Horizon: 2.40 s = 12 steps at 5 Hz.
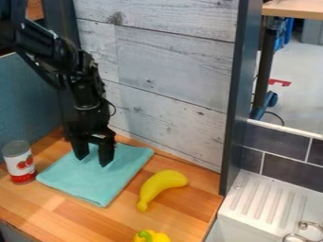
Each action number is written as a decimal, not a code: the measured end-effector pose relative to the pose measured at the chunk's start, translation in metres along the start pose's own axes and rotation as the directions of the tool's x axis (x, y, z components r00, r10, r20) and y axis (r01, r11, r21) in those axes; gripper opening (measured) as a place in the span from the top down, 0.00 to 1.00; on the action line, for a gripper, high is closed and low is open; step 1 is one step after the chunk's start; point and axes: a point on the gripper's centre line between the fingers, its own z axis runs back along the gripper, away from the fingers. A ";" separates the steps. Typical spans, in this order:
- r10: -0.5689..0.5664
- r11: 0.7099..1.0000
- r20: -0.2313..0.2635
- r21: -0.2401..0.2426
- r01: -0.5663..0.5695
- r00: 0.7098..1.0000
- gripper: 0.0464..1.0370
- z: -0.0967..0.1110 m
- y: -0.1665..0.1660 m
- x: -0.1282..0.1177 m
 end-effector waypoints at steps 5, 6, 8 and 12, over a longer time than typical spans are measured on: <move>0.085 0.994 -0.147 -0.052 -0.094 0.985 0.03 -0.026 -0.032 -0.083; 0.091 0.994 -0.150 -0.053 -0.100 0.984 0.03 -0.025 -0.030 -0.085; 0.061 0.995 -0.164 -0.067 -0.073 0.985 0.03 -0.016 -0.028 -0.076; 0.031 0.999 0.038 0.016 -0.032 0.999 0.04 0.101 -0.050 -0.092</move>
